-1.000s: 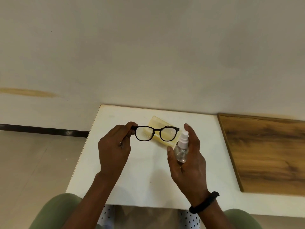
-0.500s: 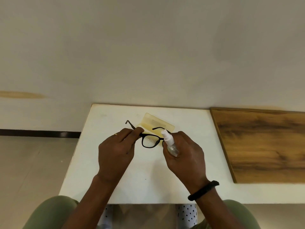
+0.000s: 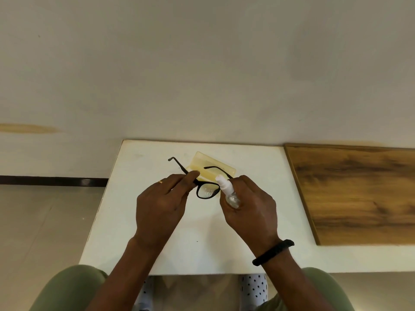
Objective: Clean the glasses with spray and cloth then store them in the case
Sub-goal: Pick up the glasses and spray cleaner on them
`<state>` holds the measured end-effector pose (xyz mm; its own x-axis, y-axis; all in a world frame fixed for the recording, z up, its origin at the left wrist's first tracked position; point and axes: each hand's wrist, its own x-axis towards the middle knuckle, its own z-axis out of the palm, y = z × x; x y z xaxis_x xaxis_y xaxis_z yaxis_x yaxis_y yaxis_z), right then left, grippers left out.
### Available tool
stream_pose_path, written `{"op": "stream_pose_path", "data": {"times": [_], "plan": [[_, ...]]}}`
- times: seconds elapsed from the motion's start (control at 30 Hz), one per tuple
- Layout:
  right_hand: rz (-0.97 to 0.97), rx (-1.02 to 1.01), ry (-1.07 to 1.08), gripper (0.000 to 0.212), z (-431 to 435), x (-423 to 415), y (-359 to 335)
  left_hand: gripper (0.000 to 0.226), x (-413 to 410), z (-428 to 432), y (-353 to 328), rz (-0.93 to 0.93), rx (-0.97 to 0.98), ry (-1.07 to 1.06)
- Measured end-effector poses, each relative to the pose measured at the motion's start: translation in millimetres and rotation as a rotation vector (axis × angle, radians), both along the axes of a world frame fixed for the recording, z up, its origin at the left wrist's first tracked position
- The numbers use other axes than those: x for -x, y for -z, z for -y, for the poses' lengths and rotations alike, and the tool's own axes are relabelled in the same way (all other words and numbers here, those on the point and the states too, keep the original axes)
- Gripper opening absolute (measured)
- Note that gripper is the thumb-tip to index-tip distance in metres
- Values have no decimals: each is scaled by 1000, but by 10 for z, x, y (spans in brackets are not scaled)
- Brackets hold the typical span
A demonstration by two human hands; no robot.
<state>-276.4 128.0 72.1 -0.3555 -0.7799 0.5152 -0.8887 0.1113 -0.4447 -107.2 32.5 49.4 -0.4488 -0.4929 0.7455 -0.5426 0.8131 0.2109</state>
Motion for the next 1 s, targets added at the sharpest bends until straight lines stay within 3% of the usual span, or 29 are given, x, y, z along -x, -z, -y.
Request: {"op": "stream_pose_path", "data": {"times": [0.07, 0.23, 0.33, 0.4, 0.6, 0.77, 1.0], "plan": [[62, 42, -1, 12, -5, 50, -10, 34, 24, -33, -12, -56, -125, -8], [448, 196, -76, 12, -24, 123, -120, 15, 172, -173, -77, -479, -914, -34], [606, 209, -132, 10, -58, 45, -200, 15, 257, -193, -66, -534, -1344, 95], [661, 208, -178, 11, -89, -14, -252, 21, 288, -220, -52, -520, -1528, 169], [756, 168, -260, 14, -98, -128, -278, 13, 318, -235, -48, -585, -1573, 224], [769, 159, -251, 9, -80, -130, -274, 30, 270, -195, -25, -653, -1564, 257], [819, 151, -242, 16, -81, -129, -257, 25, 264, -200, 19, -735, -1558, 263]]}}
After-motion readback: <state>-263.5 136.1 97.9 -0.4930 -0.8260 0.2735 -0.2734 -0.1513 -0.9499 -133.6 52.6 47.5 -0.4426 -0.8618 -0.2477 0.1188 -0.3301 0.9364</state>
